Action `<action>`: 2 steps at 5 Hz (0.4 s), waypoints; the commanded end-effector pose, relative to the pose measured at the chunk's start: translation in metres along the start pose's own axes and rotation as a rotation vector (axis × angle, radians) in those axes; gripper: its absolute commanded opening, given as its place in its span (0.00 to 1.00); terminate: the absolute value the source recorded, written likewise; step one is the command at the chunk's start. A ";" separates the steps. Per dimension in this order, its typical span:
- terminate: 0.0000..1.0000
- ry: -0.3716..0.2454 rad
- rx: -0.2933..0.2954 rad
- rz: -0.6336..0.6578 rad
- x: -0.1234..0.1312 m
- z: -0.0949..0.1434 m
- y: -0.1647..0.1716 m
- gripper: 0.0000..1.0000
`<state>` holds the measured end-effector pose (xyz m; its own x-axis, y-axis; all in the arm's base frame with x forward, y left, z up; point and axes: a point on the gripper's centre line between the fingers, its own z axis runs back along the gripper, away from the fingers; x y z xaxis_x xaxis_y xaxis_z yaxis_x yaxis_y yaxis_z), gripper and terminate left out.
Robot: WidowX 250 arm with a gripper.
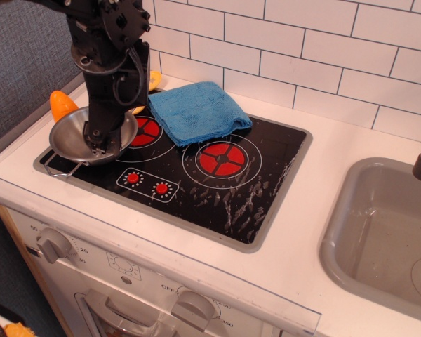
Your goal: Put the carrot to the right of the napkin.
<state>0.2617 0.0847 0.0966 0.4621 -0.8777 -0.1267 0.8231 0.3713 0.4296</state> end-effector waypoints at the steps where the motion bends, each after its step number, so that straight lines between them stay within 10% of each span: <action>1: 0.00 0.000 0.000 0.000 0.000 0.000 0.000 1.00; 2: 0.00 -0.045 -0.010 -0.021 -0.010 0.000 0.009 1.00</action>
<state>0.2596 0.0949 0.0944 0.4330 -0.8966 -0.0934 0.8443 0.3671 0.3904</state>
